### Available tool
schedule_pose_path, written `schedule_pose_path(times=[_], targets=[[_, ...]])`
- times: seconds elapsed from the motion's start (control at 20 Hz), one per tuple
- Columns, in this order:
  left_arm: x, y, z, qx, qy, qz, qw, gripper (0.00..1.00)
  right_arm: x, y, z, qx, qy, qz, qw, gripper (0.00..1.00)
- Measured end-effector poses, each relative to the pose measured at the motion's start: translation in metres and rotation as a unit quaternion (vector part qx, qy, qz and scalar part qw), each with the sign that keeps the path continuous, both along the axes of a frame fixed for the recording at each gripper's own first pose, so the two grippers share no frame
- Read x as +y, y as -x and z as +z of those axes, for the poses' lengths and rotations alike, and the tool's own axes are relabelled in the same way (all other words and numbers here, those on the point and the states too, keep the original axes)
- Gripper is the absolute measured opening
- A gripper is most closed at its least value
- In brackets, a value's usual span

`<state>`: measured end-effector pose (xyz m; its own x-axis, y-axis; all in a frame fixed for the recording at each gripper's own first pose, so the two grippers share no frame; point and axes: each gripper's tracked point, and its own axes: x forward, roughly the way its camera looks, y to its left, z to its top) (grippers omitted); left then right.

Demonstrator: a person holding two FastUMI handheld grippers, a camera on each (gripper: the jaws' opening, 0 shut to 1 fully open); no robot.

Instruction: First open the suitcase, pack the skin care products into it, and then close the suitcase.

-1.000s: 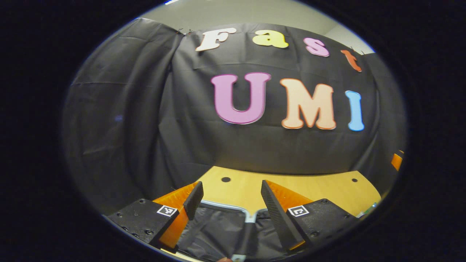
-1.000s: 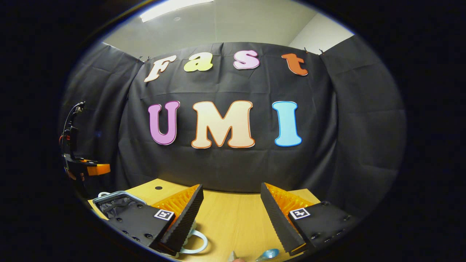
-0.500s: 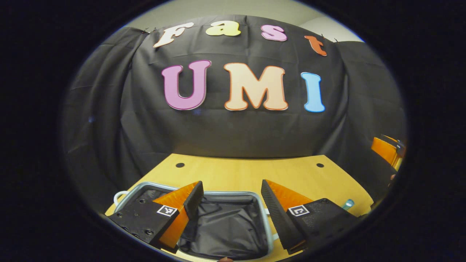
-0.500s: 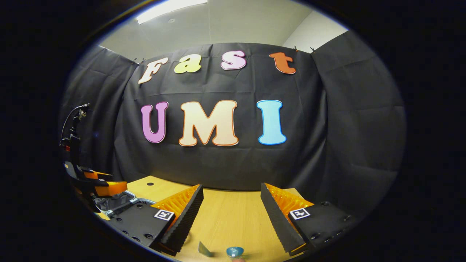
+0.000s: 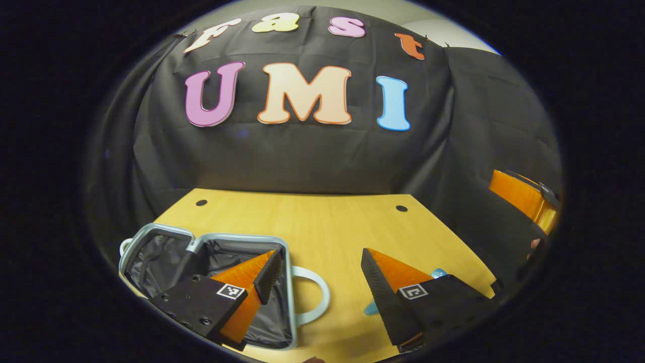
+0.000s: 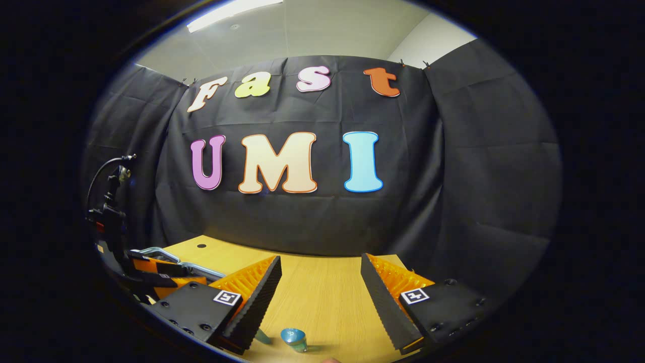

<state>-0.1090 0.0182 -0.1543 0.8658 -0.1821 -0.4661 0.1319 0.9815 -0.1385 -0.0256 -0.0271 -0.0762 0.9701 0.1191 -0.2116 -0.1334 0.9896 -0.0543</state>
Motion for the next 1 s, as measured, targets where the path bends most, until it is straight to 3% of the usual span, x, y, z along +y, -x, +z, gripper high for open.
schedule_pose_path(times=[0.4,0.8,0.95,1.0], targets=[[-0.070,0.014,-0.050,0.055,0.008,-0.050,0.997,0.95,-0.028,0.006,-0.016,0.017,0.015,0.002,1.000,0.99],[-0.096,0.039,-0.117,0.128,0.014,-0.060,0.990,0.94,-0.039,0.014,-0.035,0.037,0.030,0.010,0.999,0.99],[-0.099,0.037,-0.142,0.147,0.019,-0.051,0.988,0.82,-0.034,0.019,-0.052,0.053,0.035,0.022,0.998,0.99],[-0.100,0.033,-0.147,0.151,0.016,-0.050,0.987,0.67,-0.030,0.022,-0.058,0.059,0.036,0.028,0.997,0.99]])
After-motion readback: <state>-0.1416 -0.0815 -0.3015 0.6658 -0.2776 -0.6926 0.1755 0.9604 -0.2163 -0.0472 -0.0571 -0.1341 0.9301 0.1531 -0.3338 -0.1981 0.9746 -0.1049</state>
